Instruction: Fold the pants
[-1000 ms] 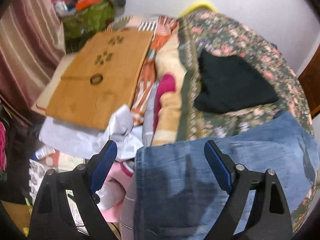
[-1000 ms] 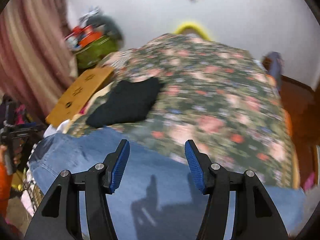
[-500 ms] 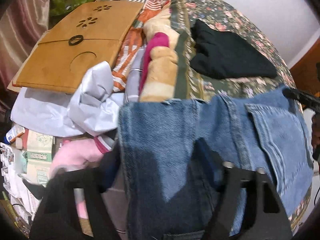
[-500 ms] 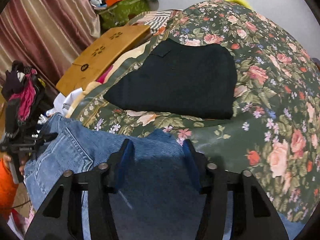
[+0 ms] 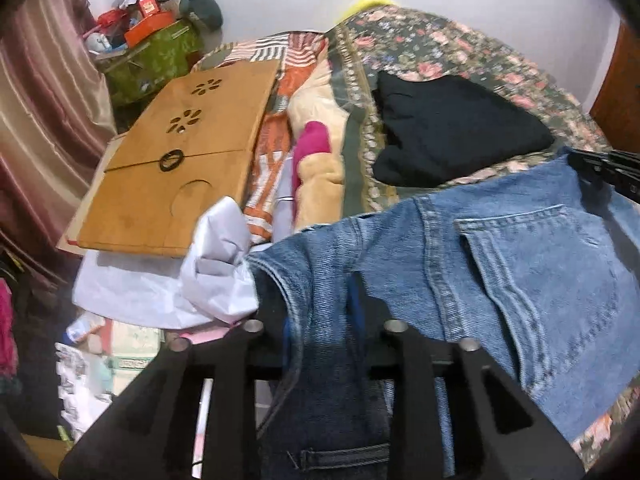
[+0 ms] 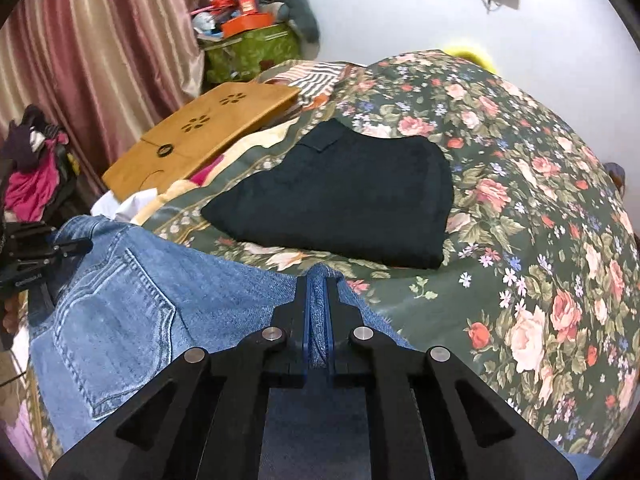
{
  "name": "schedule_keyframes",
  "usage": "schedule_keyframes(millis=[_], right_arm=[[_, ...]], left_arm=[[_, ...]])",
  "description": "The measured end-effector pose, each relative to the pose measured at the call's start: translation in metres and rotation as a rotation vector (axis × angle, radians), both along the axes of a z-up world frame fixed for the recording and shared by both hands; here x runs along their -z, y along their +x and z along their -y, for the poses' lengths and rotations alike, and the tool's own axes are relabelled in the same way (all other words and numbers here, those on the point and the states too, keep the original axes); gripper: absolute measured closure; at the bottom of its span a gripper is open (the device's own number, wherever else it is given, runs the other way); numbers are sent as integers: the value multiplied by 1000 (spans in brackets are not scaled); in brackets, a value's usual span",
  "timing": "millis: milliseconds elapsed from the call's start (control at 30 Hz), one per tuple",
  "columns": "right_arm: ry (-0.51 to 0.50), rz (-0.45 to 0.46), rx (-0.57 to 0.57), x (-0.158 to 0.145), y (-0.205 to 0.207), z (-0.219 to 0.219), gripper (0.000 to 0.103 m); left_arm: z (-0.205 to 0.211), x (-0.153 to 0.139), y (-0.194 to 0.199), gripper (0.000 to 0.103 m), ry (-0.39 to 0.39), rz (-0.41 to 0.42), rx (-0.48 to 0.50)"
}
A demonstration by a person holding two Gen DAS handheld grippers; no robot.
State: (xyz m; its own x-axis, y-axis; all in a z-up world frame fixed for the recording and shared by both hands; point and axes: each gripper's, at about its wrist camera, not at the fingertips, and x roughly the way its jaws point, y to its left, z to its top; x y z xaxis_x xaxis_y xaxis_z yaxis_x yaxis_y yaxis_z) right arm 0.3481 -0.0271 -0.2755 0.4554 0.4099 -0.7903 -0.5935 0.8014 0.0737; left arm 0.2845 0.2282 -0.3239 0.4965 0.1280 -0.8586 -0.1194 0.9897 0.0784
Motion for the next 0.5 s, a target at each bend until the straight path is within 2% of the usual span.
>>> schedule_keyframes(millis=[67,167,233,300,400,500], right_arm=[[-2,-12,11,-4,1,1,93],[19,-50,60,-18,-2,16,82],[61,-55,66,-31,-11,29,78],[89,-44,72,-44,-26,42,71],[106,-41,73,-52,-52,57,61],[92,-57,79,-49,-74,68,61]], left_arm=[[-5,-4,5,50,21,-24,-15],[-16,-23,-3,46,-24,8,-30],[-20,-38,-16,43,-19,44,-50],[-24,-49,-29,34,-45,66,-53],[-27,-50,-50,32,-109,49,-56],[-23,-38,-70,32,-156,-8,-35]])
